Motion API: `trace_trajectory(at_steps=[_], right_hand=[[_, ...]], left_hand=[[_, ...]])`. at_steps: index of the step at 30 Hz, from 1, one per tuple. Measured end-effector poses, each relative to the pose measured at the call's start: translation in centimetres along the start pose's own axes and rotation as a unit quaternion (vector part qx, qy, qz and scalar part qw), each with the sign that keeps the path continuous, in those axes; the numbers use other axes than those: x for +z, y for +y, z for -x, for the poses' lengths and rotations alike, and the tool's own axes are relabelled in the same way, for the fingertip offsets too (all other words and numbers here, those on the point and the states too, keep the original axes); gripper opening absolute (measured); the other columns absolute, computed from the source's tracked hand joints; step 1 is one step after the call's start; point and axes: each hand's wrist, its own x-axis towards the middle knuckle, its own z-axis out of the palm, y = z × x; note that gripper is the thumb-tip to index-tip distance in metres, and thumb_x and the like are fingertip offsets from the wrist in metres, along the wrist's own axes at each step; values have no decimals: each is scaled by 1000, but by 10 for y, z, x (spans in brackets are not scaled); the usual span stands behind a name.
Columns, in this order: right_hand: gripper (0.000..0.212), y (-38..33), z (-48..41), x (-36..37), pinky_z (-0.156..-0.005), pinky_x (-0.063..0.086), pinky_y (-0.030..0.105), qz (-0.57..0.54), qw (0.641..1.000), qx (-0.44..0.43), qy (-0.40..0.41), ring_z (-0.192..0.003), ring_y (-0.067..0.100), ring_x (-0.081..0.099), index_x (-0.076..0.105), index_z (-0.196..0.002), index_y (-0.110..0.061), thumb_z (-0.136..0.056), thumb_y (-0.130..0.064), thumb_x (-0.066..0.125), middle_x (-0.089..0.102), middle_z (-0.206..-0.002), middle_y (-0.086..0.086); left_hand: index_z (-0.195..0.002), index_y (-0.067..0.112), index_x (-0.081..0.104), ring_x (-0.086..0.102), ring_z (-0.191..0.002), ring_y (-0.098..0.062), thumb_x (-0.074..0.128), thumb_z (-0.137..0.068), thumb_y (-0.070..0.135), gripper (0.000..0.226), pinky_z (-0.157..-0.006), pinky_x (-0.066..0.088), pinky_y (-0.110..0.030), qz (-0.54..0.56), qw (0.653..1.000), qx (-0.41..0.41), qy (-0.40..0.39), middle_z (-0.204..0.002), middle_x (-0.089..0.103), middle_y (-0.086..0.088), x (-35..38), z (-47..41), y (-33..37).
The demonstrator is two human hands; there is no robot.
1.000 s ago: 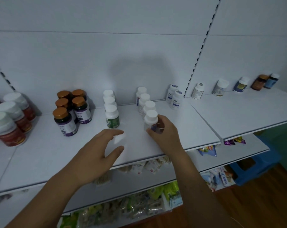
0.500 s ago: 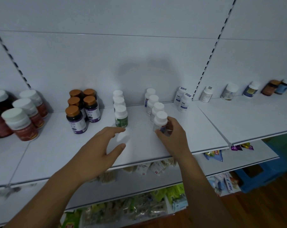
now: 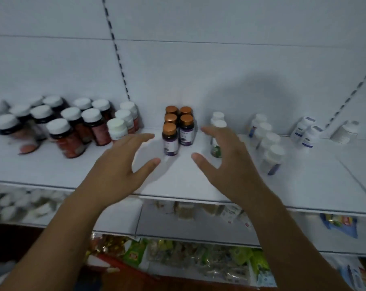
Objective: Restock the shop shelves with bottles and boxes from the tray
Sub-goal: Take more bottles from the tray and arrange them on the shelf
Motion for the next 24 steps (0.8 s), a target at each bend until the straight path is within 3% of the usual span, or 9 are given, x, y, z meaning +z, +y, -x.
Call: trace_trajectory(at_steps=[6, 10, 14, 19, 24], right_hand=[[60, -122, -20, 123, -109, 43, 45, -62, 966, -139, -207, -130, 16, 47, 47, -150, -28, -97, -48, 67, 52, -142, -4], [60, -199, -5, 201, -107, 43, 47, -81, 927, -220, -293, -128, 18, 47, 46, -149, -30, -96, -52, 65, 53, -139, -4], [59, -267, 26, 273, -108, 45, 49, -99, 880, -282, -370, -132, 19, 48, 44, -150, -31, -97, -53, 62, 51, -144, -4], [59, -333, 72, 367, -109, 46, 46, -114, 834, -295, -451, -134, 16, 48, 45, -150, -30, -98, -49, 63, 50, -145, -4], [56, -367, 118, 469, -103, 51, 41, -92, 805, -245, -533, -128, 19, 53, 47, -149, -27, -98, -45, 66, 53, -139, -2]], left_hand=[[-151, 35, 43, 52, -132, -14, 53, -98, 67, 63, -107, 49, -44, -69, 982, -155, 86, -145, 54, 9, -81, 103, -82], [-151, 33, 44, 54, -132, -17, 52, -96, 71, 67, -106, 51, -48, -101, 947, -275, 129, -147, 55, 5, -128, 200, -128], [-153, 29, 44, 54, -131, -16, 54, -95, 65, 69, -104, 50, -39, -104, 896, -398, 170, -148, 55, 4, -157, 299, -162], [-152, 28, 46, 53, -131, -15, 62, -101, 49, 58, -104, 50, -40, -59, 837, -505, 201, -146, 55, 6, -172, 408, -212], [-151, 22, 49, 56, -124, -16, 64, -101, 42, 55, -97, 45, -31, 3, 805, -568, 172, -140, 58, 1, -151, 488, -288]])
